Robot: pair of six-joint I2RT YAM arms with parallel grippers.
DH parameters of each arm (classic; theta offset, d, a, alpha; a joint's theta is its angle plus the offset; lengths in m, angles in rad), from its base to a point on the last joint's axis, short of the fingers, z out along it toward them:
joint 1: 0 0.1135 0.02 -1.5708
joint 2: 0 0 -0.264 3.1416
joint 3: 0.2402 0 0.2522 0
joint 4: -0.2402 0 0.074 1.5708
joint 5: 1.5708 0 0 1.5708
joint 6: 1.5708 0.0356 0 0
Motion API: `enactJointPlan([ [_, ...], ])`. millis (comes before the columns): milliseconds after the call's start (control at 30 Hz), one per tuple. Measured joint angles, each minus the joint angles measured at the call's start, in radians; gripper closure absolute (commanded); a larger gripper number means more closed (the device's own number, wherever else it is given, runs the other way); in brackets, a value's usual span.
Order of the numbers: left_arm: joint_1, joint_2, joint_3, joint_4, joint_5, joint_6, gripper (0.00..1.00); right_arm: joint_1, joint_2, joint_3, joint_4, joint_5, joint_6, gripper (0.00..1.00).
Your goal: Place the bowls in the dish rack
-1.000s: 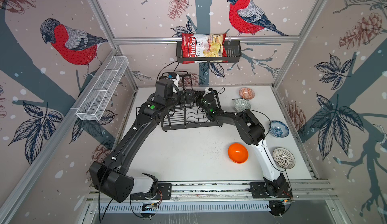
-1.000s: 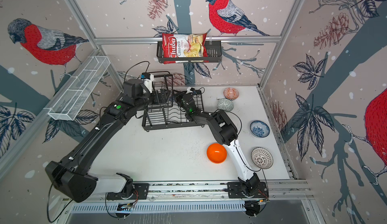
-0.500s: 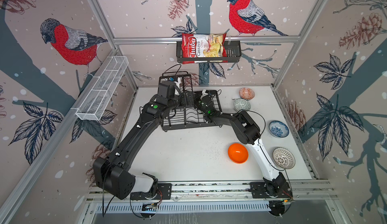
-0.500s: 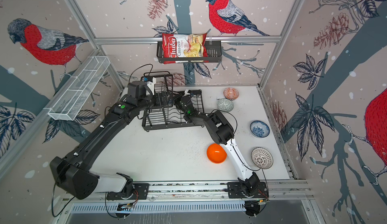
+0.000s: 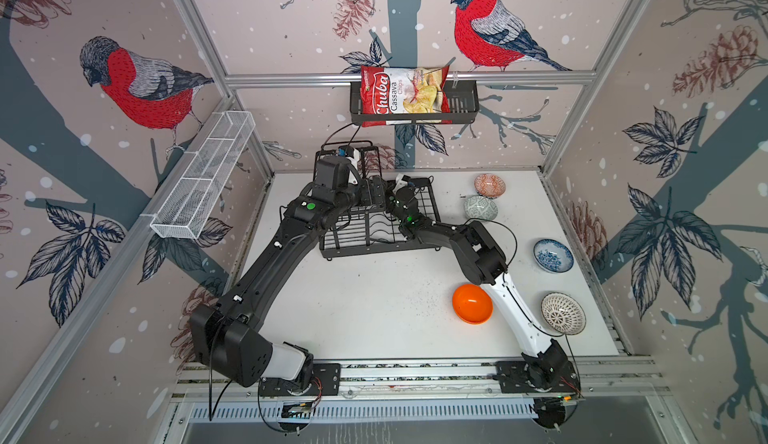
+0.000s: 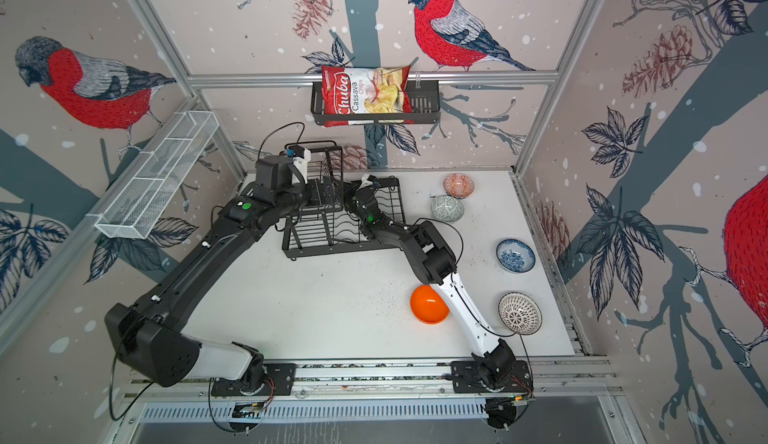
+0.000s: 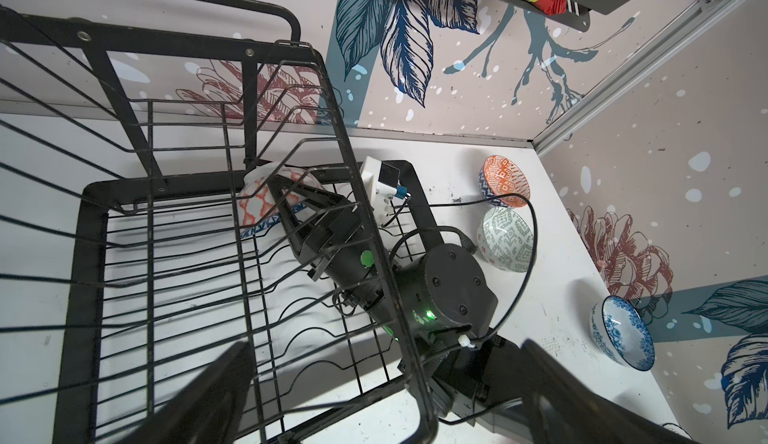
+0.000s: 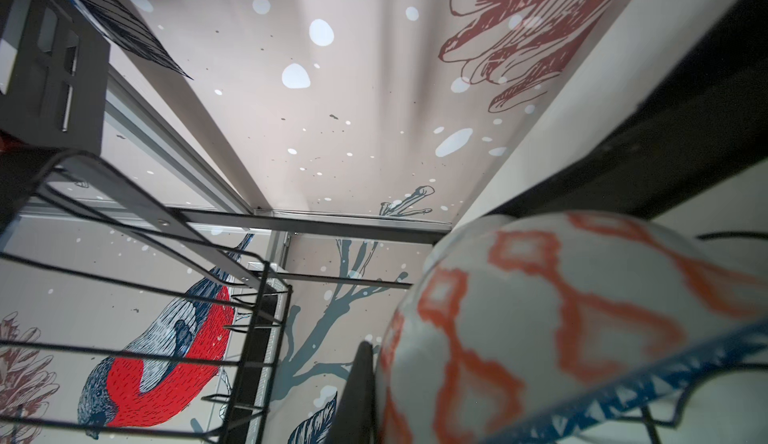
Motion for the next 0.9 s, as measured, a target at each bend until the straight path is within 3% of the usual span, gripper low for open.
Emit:
enactJointPlan([
  [633, 0.0, 0.005, 0.0, -0.003, 0.001, 0.0, 0.01, 0.002, 0.006, -0.063, 0.095, 0.053, 0.01, 1.0],
  [900, 0.0, 0.011, 0.0, -0.003, 0.001, -0.001, 0.01, 0.01, -0.035, -0.136, 0.116, 0.119, 0.086, 0.98],
])
